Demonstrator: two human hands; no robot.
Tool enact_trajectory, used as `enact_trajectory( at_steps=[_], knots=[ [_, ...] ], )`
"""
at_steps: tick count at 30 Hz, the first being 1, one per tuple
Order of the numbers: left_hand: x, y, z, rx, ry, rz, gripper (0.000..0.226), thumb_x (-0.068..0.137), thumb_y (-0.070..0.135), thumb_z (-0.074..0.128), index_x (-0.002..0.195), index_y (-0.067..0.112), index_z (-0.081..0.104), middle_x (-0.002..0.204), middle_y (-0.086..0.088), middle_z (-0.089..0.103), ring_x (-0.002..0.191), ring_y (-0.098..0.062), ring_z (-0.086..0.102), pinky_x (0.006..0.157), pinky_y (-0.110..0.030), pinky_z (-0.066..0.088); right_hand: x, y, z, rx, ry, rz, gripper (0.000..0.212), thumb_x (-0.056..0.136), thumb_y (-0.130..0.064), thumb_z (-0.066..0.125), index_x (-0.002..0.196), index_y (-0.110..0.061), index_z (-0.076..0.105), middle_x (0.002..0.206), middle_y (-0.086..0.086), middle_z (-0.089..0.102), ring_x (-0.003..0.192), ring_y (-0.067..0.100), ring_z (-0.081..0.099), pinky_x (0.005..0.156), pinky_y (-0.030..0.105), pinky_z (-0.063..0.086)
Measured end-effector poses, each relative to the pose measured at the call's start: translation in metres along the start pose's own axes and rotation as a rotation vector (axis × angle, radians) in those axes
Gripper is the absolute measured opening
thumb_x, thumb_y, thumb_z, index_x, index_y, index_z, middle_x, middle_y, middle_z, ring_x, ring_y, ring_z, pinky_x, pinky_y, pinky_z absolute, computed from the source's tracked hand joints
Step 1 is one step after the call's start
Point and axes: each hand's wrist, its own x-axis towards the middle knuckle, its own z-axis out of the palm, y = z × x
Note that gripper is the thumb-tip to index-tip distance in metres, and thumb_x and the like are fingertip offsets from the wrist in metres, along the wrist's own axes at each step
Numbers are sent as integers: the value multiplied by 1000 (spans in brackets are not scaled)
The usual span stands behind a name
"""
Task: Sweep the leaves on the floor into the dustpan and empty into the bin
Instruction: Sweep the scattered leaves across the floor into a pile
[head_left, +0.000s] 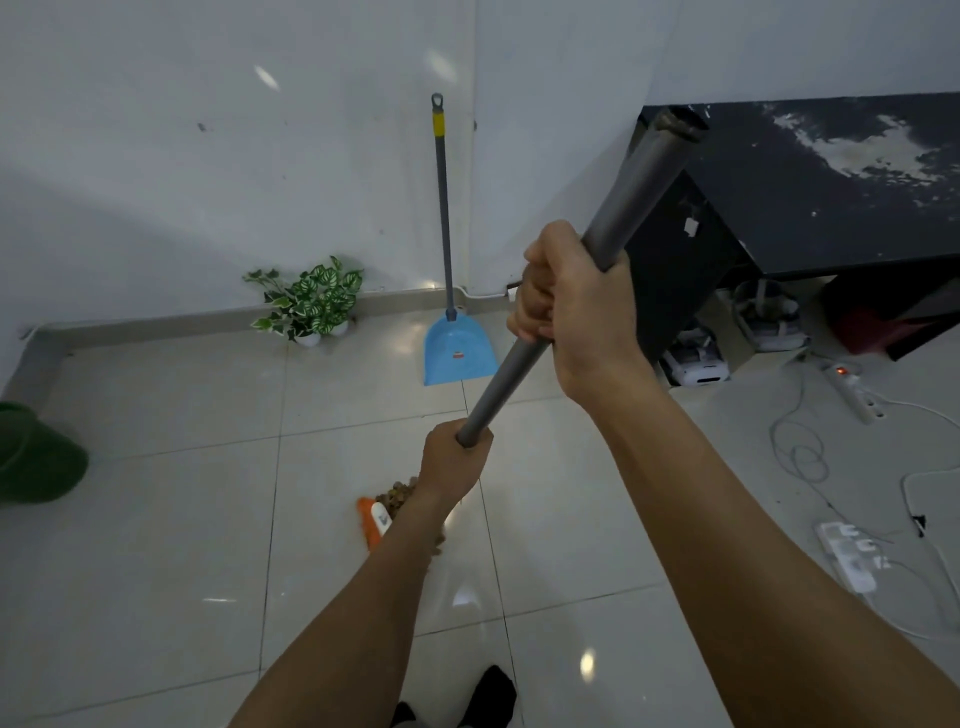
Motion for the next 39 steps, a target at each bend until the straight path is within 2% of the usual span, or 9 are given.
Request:
enact_trajectory(
  at_steps=[7, 13, 16, 19, 23, 28, 34, 36, 39],
  knots=[
    [-5, 13, -11, 33, 1, 114, 42, 87, 8, 54, 53, 17, 31, 48, 3, 30, 45, -9, 26, 47, -20, 26, -1, -17, -4, 97, -9, -34, 48, 87, -6, 46, 43, -23, 38, 38, -8, 27, 35, 9, 22, 42, 22, 24],
    [-8, 0, -39, 94, 38, 129, 45, 88, 9, 57, 51, 18, 32, 40, 10, 30, 33, -6, 29, 41, -13, 26, -11, -6, 12, 95, -53, -33, 34, 78, -8, 48, 50, -18, 31, 41, -5, 22, 44, 16, 13, 51, 36, 15],
    [-12, -7, -51, 131, 24, 116, 43, 89, 12, 56, 52, 18, 33, 44, 8, 32, 33, -5, 30, 42, -15, 27, -18, 4, 22, 82, -64, -49, 30, 84, -2, 46, 57, -14, 37, 45, 0, 21, 43, 15, 16, 49, 35, 16],
    [-15, -11, -58, 154, 11, 111, 43, 89, 14, 55, 53, 18, 33, 45, 6, 32, 37, -4, 28, 44, -18, 29, -21, 9, 28, 74, -97, -87, 32, 87, 1, 47, 58, -10, 39, 44, 0, 25, 38, 11, 25, 45, 28, 24],
    [-17, -14, -65, 180, 0, 92, 43, 89, 20, 57, 54, 18, 32, 45, 6, 30, 41, -10, 29, 47, -24, 29, -16, 11, 28, 99, -171, -149, 38, 87, -4, 52, 53, -13, 40, 44, 1, 38, 42, 16, 39, 53, 33, 41],
    [-18, -9, -66, 278, -53, 95, 45, 89, 28, 57, 52, 24, 32, 36, 6, 33, 37, -8, 30, 47, -25, 31, -12, 5, 15, 187, -200, -174, 23, 84, -12, 56, 61, -13, 52, 54, 8, 52, 51, 21, 53, 60, 30, 52],
    [-9, 32, -62, 341, -132, 190, 47, 88, 22, 58, 50, 22, 30, 37, 6, 28, 40, -11, 27, 49, -25, 28, -8, 24, -4, 234, -185, -62, 27, 74, -30, 66, 62, -11, 51, 58, 11, 49, 55, 23, 51, 61, 34, 50],
    [-4, 50, -57, 363, -185, 238, 48, 88, 20, 58, 49, 21, 30, 36, 6, 29, 38, -9, 26, 46, -25, 27, -11, 33, -4, 212, -132, -35, 32, 74, -27, 66, 57, -10, 44, 52, 10, 43, 49, 21, 45, 55, 31, 47],
    [5, 73, -47, 410, -249, 288, 47, 86, 18, 59, 47, 23, 32, 33, 7, 31, 34, -9, 27, 45, -23, 27, -4, 31, -7, 227, -26, -26, 32, 73, -15, 57, 50, -13, 35, 43, -1, 30, 39, 11, 27, 43, 25, 27]
  ],
)
